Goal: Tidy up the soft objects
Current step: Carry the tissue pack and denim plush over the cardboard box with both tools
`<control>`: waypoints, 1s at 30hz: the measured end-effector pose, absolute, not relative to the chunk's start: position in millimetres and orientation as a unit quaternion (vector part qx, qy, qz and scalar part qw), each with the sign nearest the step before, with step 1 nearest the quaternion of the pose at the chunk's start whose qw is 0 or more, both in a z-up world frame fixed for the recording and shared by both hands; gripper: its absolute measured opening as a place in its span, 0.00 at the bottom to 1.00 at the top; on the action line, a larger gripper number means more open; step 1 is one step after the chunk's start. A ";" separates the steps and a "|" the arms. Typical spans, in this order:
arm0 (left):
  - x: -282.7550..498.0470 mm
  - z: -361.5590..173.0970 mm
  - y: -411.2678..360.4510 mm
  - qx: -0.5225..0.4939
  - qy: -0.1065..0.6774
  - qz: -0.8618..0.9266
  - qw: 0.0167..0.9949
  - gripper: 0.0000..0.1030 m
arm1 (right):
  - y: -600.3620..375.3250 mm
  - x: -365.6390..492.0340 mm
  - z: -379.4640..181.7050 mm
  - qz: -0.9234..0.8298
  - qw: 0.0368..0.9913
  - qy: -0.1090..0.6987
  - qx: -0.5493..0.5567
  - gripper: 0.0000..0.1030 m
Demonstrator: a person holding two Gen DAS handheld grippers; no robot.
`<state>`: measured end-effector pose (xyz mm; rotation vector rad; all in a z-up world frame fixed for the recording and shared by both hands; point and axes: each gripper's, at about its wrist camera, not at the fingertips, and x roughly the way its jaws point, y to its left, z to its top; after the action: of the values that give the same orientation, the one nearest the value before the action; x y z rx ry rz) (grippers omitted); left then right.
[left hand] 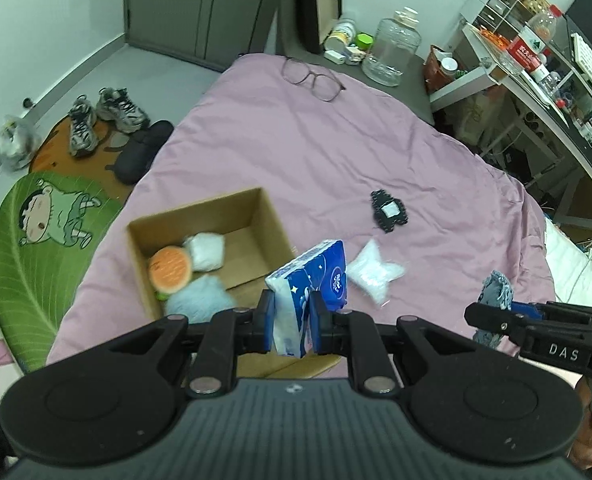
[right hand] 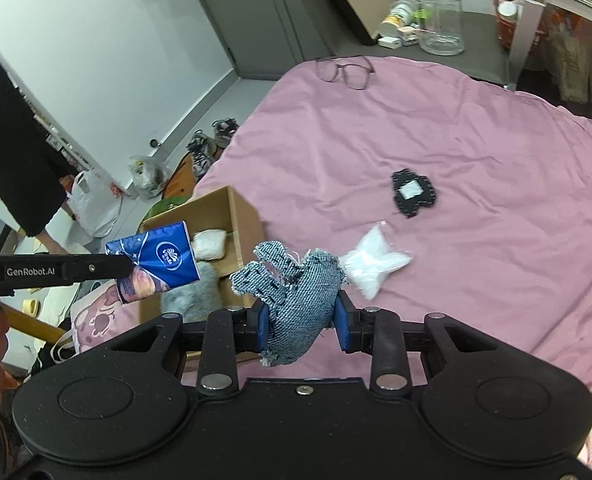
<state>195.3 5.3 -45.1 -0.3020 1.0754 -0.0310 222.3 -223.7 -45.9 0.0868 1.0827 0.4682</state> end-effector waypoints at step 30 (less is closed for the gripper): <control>144.0 -101.1 85.1 -0.154 0.519 -0.036 0.840 0.16 | -115.4 191.4 -81.2 0.219 0.807 0.548 -0.023 0.30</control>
<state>144.0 85.1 -101.1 -0.3260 1.0963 -0.0755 191.4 -115.4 -81.2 -0.0502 1.1728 0.4694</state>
